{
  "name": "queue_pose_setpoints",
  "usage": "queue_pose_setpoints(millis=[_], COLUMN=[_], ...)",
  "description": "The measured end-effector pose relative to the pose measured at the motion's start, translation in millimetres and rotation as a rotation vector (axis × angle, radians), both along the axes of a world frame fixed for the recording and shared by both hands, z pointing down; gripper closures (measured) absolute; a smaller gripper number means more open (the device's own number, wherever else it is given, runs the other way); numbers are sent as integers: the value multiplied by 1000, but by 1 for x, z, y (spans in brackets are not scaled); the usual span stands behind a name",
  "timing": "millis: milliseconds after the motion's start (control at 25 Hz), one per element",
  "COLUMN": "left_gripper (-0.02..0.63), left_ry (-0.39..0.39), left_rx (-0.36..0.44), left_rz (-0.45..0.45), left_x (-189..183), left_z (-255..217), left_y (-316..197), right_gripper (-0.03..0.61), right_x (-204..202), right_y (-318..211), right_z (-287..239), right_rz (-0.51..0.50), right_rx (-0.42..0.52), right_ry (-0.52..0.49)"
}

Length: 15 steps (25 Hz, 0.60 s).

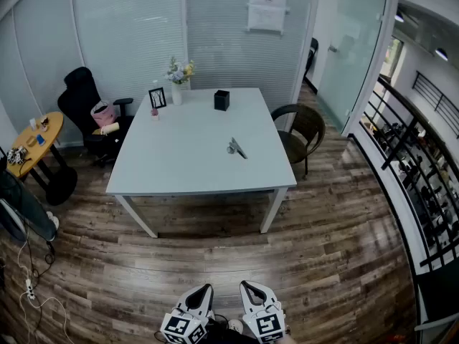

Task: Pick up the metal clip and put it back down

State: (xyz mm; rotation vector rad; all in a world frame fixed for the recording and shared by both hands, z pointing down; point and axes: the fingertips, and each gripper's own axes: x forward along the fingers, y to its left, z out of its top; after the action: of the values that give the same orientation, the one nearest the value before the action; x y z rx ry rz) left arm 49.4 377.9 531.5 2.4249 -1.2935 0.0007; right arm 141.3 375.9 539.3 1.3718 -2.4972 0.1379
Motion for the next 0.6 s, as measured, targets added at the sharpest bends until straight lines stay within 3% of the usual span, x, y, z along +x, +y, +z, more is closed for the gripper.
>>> queue_pose_setpoints(millis=[120,280,600], left_gripper=[611,611,609], left_ry=[27,2,-70], left_rx=[-35,-26,72], left_rz=[-43,-48,-47], left_x=[-8,-17,-31], left_z=[-2,-2,-23], left_y=[12,23,39], right_gripper=[571,571,562], right_x=[9,16,28], right_y=[14,25,30], right_z=[-7,-13,-32], right_rz=[18,47,135], right_rx=[5,23,65], right_ry=[-13,-13,-121])
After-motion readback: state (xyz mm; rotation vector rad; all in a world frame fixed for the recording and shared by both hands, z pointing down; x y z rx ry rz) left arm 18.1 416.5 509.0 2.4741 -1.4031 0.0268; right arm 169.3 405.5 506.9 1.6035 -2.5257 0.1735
